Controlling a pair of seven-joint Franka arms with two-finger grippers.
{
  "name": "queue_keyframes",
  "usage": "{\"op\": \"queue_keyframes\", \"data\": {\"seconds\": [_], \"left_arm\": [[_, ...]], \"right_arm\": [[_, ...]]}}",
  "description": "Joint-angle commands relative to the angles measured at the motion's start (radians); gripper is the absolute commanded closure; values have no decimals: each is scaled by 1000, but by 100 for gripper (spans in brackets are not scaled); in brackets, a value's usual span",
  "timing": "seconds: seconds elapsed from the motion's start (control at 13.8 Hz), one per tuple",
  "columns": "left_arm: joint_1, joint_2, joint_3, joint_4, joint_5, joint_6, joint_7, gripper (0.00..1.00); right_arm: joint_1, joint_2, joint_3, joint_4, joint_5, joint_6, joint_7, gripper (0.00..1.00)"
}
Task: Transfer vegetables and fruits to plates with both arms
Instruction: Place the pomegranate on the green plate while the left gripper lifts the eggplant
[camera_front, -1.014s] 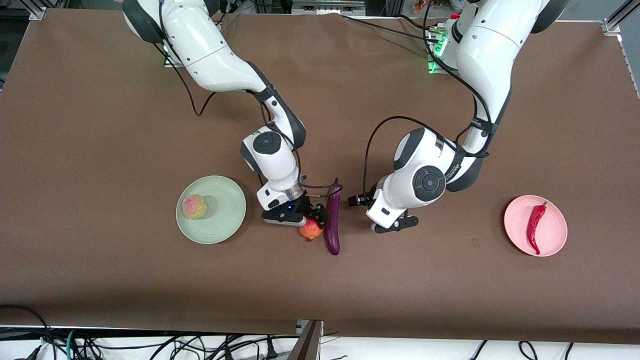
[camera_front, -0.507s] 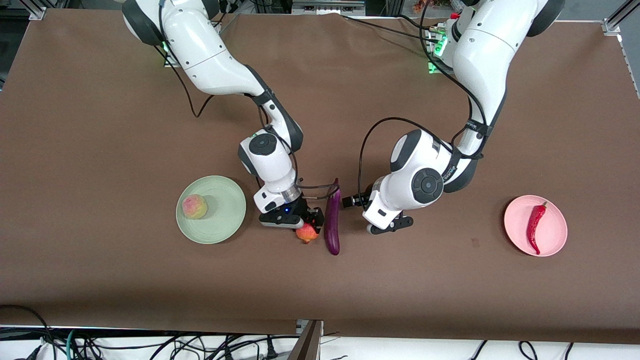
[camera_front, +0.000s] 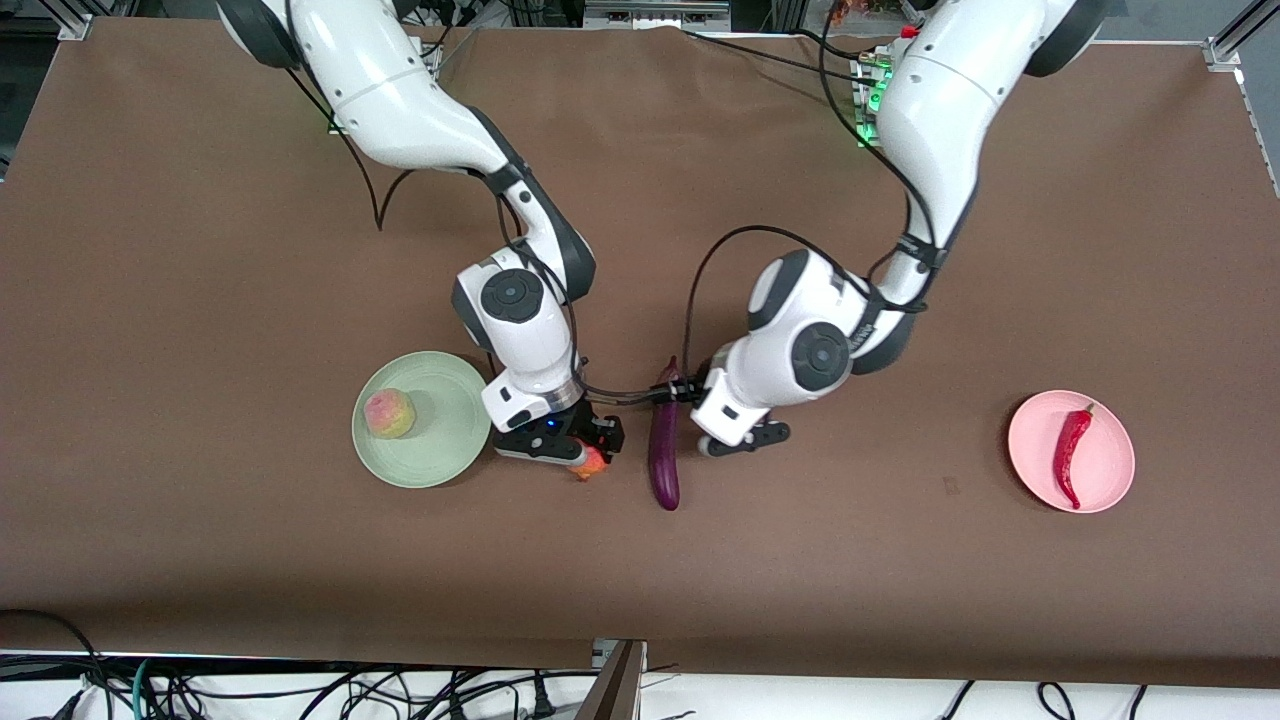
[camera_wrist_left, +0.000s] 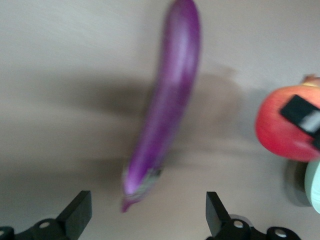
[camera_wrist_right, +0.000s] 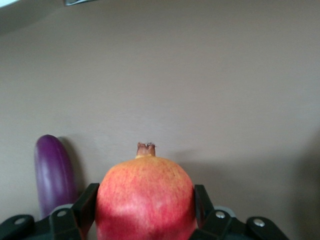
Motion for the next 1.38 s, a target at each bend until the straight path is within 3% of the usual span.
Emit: {"op": "queue_keyframes", "data": {"seconds": [0.0, 0.36, 0.72, 0.87, 1.01, 1.16, 1.23, 1.3], "left_arm": [[-43, 60, 35, 40, -11, 67, 9, 0], [-66, 125, 52, 121, 142, 69, 12, 4], [-86, 189, 58, 209, 190, 69, 22, 5], [-86, 189, 58, 207, 190, 67, 48, 23], [-83, 188, 58, 201, 190, 67, 87, 56], [-70, 188, 58, 195, 185, 67, 107, 79], [-63, 186, 58, 195, 185, 67, 107, 91], [-62, 185, 58, 195, 184, 67, 106, 100]], "right_arm": [[-48, -93, 13, -32, 25, -182, -132, 59], [-136, -128, 5, -35, 32, -397, -356, 59], [-230, -107, 2, -100, 32, -396, -491, 59], [-230, -95, 2, -141, 33, -329, -485, 59], [-224, -93, 2, -180, 33, -265, -473, 59], [-222, -90, 2, -184, 33, -259, -473, 58], [-222, -87, 2, -184, 33, -259, -475, 51], [-223, -88, 2, -180, 32, -262, -473, 1]]}}
